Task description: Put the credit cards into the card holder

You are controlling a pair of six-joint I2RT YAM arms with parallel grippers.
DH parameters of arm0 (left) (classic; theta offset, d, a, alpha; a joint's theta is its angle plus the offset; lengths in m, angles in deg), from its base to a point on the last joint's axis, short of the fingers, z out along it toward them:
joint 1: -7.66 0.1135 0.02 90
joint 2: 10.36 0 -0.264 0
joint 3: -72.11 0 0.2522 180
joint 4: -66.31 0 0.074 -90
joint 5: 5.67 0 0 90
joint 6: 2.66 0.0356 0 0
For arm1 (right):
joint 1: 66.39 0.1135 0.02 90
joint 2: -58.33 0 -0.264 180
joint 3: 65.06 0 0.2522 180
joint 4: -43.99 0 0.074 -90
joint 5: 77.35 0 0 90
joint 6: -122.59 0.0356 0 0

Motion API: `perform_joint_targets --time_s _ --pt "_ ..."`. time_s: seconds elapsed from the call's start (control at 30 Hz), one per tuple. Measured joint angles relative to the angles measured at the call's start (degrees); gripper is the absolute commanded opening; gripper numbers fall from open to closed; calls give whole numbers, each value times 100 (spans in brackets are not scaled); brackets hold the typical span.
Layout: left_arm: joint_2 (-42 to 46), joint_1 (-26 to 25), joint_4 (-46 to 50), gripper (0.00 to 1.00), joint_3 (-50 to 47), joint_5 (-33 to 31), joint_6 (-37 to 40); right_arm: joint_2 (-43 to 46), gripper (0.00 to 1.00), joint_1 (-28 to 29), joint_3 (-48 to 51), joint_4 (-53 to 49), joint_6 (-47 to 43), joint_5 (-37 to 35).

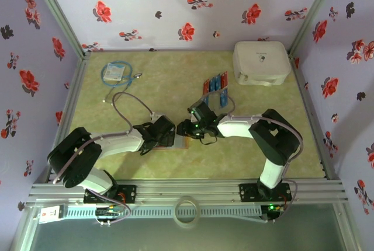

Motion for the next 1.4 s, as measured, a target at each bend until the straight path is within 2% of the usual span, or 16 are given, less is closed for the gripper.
perform_joint_targets --time_s 0.33,0.53,0.77,0.97,1.17,1.4 --pt "61 0 -9 100 -22 0 0 -35 39 17 -7 63 90 68" --pt "431 44 157 100 -22 -39 4 -35 39 37 -111 59 109 133" --pt "1307 223 420 100 -22 -146 4 -33 40 151 -358 7 146 179" --pt "2446 717 763 100 -55 -271 -4 -81 42 398 -796 -125 149 177" --pt "3143 1134 1047 100 -227 -293 -20 -566 42 625 -1377 -127 227 175" --pt "3224 1241 1241 100 -345 -234 -17 -1307 42 741 -1727 -105 354 173"
